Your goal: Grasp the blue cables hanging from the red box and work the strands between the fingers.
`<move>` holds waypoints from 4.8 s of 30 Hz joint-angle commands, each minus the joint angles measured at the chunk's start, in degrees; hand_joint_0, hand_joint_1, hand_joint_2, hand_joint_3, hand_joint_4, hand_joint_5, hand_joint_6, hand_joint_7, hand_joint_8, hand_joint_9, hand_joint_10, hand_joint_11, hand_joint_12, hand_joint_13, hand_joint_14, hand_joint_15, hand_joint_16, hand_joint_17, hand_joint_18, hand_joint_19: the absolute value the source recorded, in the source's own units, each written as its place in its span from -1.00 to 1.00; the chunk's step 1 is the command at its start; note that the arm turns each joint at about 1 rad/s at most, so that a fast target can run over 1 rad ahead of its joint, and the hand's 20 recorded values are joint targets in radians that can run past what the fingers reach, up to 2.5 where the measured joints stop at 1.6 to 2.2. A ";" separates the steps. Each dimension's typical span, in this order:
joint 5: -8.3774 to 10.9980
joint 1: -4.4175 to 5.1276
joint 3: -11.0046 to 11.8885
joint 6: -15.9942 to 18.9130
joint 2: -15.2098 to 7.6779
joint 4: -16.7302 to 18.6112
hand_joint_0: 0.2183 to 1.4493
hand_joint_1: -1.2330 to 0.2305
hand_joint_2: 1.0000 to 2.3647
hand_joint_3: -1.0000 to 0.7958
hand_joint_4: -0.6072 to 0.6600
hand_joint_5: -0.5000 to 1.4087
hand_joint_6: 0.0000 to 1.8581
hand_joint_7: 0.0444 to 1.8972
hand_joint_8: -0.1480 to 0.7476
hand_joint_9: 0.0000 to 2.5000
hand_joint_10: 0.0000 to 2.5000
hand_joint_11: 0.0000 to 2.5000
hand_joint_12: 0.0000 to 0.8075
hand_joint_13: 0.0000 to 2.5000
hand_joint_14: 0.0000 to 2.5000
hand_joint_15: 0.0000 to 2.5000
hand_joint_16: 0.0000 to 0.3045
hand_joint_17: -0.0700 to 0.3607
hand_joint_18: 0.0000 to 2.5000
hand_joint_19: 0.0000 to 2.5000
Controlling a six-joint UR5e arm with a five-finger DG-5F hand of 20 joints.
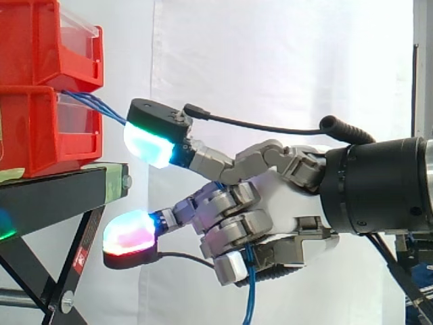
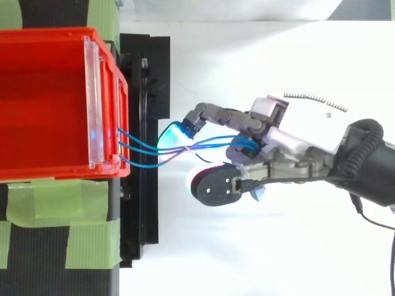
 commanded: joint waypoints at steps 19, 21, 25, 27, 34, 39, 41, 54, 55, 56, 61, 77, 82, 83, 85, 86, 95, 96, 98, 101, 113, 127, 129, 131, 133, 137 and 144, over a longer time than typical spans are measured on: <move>0.13 0.43 0.03 3.22 0.48 -2.72 -0.10 -0.12 -1.00 -1.00 0.43 -0.43 -1.00 0.29 0.43 0.24 1.00 1.00 0.58 0.48 1.00 0.36 0.41 0.07 0.87 -0.41; 0.13 0.43 0.03 3.04 0.56 -2.80 -0.10 -0.12 -1.00 -1.00 0.43 -0.43 -1.00 0.29 0.43 0.24 1.00 1.00 0.58 0.48 1.00 0.35 0.44 0.09 0.88 -0.41; -0.04 0.43 0.03 2.96 0.48 -2.63 -0.10 -0.12 -1.00 -1.00 0.43 -0.43 -1.00 0.29 0.43 0.24 1.00 1.00 0.58 0.48 1.00 0.36 0.42 0.08 0.88 -0.41; -0.13 0.43 0.03 2.96 0.56 -2.63 -0.09 -0.12 -1.00 -1.00 0.44 -0.42 -1.00 0.29 0.43 0.24 1.00 1.00 0.58 0.48 1.00 0.36 0.44 0.09 0.88 -0.41; -0.13 0.43 0.03 2.96 0.48 -2.54 -0.10 -0.12 -1.00 -1.00 0.43 -0.42 -1.00 0.28 0.45 0.24 1.00 1.00 0.58 0.49 1.00 0.36 0.42 0.08 0.88 -0.41; -0.13 0.43 0.03 2.96 0.48 -2.54 -0.10 -0.12 -1.00 -1.00 0.43 -0.42 -1.00 0.29 0.45 0.24 1.00 1.00 0.58 0.48 1.00 0.36 0.44 0.09 0.88 -0.41; -0.13 0.43 0.03 2.96 0.56 -2.54 -0.10 -0.12 -1.00 -1.00 0.44 -0.42 -1.00 0.28 0.44 0.24 1.00 1.00 0.58 0.49 1.00 0.36 0.45 0.09 0.88 -0.40; -0.13 0.43 0.03 2.96 0.48 -2.54 -0.10 -0.11 -1.00 -1.00 0.44 -0.42 -1.00 0.28 0.44 0.24 1.00 1.00 0.58 0.48 1.00 0.36 0.44 0.09 0.88 -0.41; -0.13 0.43 0.03 2.96 0.48 -2.54 -0.10 -0.11 -1.00 -1.00 0.44 -0.42 -1.00 0.28 0.45 0.24 1.00 1.00 0.58 0.48 1.00 0.36 0.44 0.09 0.88 -0.41; -0.13 0.43 0.03 2.96 0.48 -2.54 -0.10 -0.11 -1.00 -1.00 0.44 -0.42 -1.00 0.28 0.44 0.24 1.00 1.00 0.58 0.48 1.00 0.36 0.44 0.09 0.88 -0.41; -0.22 0.43 0.03 2.96 0.48 -2.54 -0.10 -0.11 -1.00 -1.00 0.44 -0.41 -1.00 0.28 0.45 0.24 1.00 1.00 0.57 0.48 1.00 0.36 0.44 0.09 0.87 -0.40; -0.22 0.43 0.03 2.96 0.56 -2.54 -0.10 -0.11 -1.00 -1.00 0.44 -0.42 -1.00 0.28 0.45 0.24 1.00 1.00 0.58 0.48 1.00 0.35 0.42 0.08 0.87 -0.40; -0.22 0.43 0.03 2.96 0.56 -2.54 -0.10 -0.11 -1.00 -1.00 0.43 -0.42 -1.00 0.28 0.45 0.24 1.00 1.00 0.57 0.48 1.00 0.36 0.42 0.08 0.87 -0.40; -0.22 0.43 0.03 2.96 0.48 -2.54 -0.10 -0.11 -1.00 -1.00 0.44 -0.42 -1.00 0.28 0.45 0.24 1.00 1.00 0.58 0.48 1.00 0.35 0.42 0.08 0.87 -0.40; -0.22 0.43 0.03 2.96 0.48 -2.54 -0.10 -0.11 -1.00 -1.00 0.44 -0.42 -1.00 0.27 0.44 0.24 1.00 1.00 0.58 0.48 1.00 0.35 0.42 0.08 0.87 -0.40; -0.22 0.43 0.03 2.96 0.48 -2.54 -0.10 -0.11 -1.00 -1.00 0.45 -0.42 -1.00 0.27 0.44 0.24 1.00 1.00 0.58 0.48 1.00 0.35 0.42 0.08 0.87 -0.40; -0.22 0.43 0.03 2.96 0.56 -2.54 -0.10 -0.11 -1.00 -1.00 0.41 -0.43 -1.00 0.29 0.43 0.23 1.00 1.00 0.58 0.48 1.00 0.35 0.42 0.08 0.86 -0.40; -0.22 0.43 0.03 2.96 0.56 -2.54 -0.10 -0.11 -1.00 -1.00 0.42 -0.43 -1.00 0.30 0.43 0.23 1.00 1.00 0.58 0.48 1.00 0.35 0.42 0.08 0.86 -0.40; -0.22 0.43 0.03 2.96 0.48 -2.54 -0.10 -0.11 -1.00 -1.00 0.41 -0.43 -1.00 0.30 0.43 0.23 1.00 1.00 0.58 0.48 1.00 0.35 0.43 0.09 0.86 -0.41; -0.22 0.51 0.03 2.96 0.56 -2.54 -0.10 -0.12 -1.00 -1.00 0.41 -0.43 -1.00 0.30 0.43 0.23 1.00 1.00 0.58 0.48 1.00 0.35 0.43 0.09 0.86 -0.41; 0.13 0.69 0.03 3.48 1.35 -4.39 -0.09 -0.12 -1.00 -1.00 0.41 -0.43 -1.00 0.31 0.43 0.22 1.00 1.00 0.57 0.48 1.00 0.35 0.43 0.08 0.86 -0.41; 2.07 0.95 0.47 8.14 5.40 -6.23 -0.09 -0.12 -1.00 -1.00 0.40 -0.41 -0.99 0.31 0.43 0.23 1.00 1.00 0.57 0.47 1.00 0.35 0.42 0.08 0.86 -0.41; 2.07 1.04 0.38 7.97 6.36 -6.23 -0.09 -0.12 -1.00 -1.00 0.41 -0.42 -0.99 0.32 0.43 0.23 1.00 1.00 0.57 0.47 1.00 0.35 0.40 0.07 0.86 -0.42; 2.07 1.04 0.38 7.17 7.07 -6.14 -0.09 -0.12 -1.00 -1.00 0.41 -0.41 -0.99 0.32 0.43 0.23 1.00 1.00 0.56 0.47 1.00 0.35 0.41 0.07 0.86 -0.40; 2.07 1.04 0.38 6.65 7.42 -6.14 -0.09 -0.12 -1.00 -1.00 0.40 -0.41 -0.98 0.32 0.43 0.23 1.00 1.00 0.57 0.47 1.00 0.35 0.40 0.07 0.86 -0.40; 2.16 1.04 1.26 5.77 7.42 -6.23 -0.08 -0.12 -1.00 -1.00 0.38 -0.41 -0.94 0.31 0.43 0.23 1.00 1.00 0.56 0.47 1.00 0.35 0.39 0.06 0.86 -0.43; 3.39 1.04 3.10 4.71 7.42 -6.23 -0.06 -0.12 -1.00 -1.00 0.37 -0.39 -0.89 0.31 0.43 0.23 1.00 1.00 0.55 0.46 1.00 0.35 0.37 0.05 0.85 -0.41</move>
